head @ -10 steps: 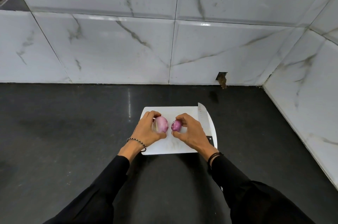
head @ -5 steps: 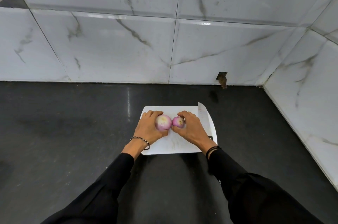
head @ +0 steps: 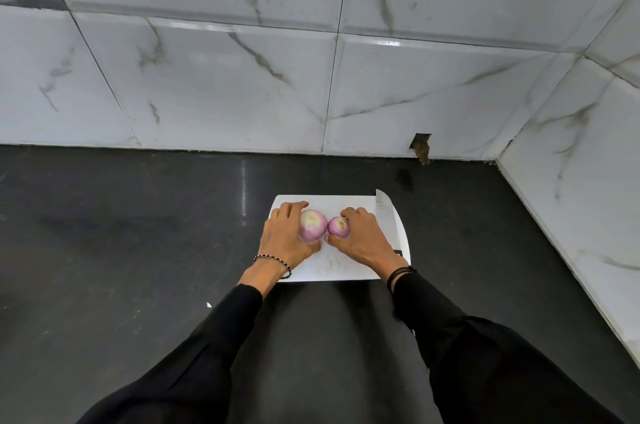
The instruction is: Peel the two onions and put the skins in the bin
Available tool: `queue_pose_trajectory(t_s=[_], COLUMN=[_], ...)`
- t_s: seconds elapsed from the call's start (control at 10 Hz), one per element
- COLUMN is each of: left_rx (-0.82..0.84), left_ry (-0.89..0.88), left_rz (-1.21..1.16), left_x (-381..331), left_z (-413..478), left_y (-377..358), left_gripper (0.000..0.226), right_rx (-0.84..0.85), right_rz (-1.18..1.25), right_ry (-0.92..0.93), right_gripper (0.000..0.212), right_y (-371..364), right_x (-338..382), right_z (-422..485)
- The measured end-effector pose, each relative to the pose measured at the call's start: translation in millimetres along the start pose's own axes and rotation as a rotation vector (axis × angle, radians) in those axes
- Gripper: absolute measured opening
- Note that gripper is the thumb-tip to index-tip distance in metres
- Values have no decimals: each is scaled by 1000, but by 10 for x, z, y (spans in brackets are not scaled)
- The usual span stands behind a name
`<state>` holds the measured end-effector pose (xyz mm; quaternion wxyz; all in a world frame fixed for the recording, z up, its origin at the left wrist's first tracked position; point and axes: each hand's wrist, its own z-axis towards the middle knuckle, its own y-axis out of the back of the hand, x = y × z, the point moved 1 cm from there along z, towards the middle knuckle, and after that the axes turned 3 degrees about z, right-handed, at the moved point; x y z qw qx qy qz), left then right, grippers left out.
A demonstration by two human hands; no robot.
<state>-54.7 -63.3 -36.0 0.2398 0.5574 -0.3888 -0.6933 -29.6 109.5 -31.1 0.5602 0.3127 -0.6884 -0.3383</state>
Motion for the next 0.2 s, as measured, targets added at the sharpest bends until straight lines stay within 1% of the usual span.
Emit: queue_pose_trajectory(t_s=[0.1, 0.2], left_rx=[-54, -97], left_ry=[-54, -95], left_rz=[45, 93], left_x=[-24, -62], left_z=[-59, -125], left_y=[41, 98], left_gripper=[76, 72], right_rx=[16, -52], right_rz=[-20, -123], right_ry=[5, 55], right_gripper=[68, 67], right_y=[30, 75], right_x=[41, 96], right_z=[-70, -173])
